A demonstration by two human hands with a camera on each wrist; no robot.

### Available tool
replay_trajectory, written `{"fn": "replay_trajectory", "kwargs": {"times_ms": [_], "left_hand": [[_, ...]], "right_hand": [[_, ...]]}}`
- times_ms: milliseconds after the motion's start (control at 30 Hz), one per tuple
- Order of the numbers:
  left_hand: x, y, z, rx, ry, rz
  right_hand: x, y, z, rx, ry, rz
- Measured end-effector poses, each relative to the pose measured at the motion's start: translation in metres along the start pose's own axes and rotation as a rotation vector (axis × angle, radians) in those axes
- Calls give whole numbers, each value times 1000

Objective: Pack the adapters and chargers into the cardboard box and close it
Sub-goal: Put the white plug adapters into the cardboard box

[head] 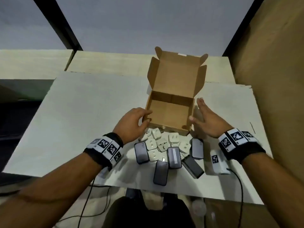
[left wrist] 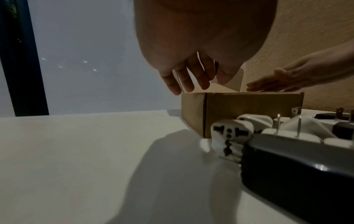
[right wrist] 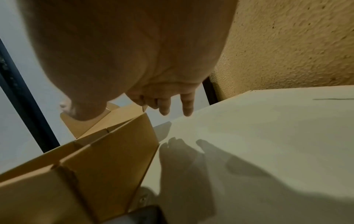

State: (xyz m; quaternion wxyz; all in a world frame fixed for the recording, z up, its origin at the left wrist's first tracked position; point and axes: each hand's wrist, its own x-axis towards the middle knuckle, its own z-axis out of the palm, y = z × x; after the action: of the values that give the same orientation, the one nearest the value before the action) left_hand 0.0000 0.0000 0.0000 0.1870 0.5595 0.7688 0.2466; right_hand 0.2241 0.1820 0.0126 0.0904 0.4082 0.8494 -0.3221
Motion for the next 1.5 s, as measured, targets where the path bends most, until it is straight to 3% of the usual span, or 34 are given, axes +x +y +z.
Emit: {"fn": "replay_trajectory", "kwargs": {"times_ms": [167,333,533,733,867,967,1133,1300,1500], "left_hand": [[1,-2,19,5,60,3],[3,-2,26,89,67,134],[8,1,24,164,64,304],[5,4,28,301,-89,510],[1,0,28,518,-170,501],[-6,-2,32,557,-234,458],[-21,6,35,584,-166,451],[-41,31,27,738,-17,515],[-55,39,32,823,-109,398]], "right_hand": [[4,8,12,13,-40,-78],[11,16,18,26,30,-119],[11,22,28,-45,7,-115],[9,22,25,-174,10,-130],[9,28,28,-205,7,-151],[5,29,31,-211,32,-163],[-6,29,38,-220,93,-137],[-18,34,48,-191,170,-155],[-22,32,52,-214,255,-133]]}}
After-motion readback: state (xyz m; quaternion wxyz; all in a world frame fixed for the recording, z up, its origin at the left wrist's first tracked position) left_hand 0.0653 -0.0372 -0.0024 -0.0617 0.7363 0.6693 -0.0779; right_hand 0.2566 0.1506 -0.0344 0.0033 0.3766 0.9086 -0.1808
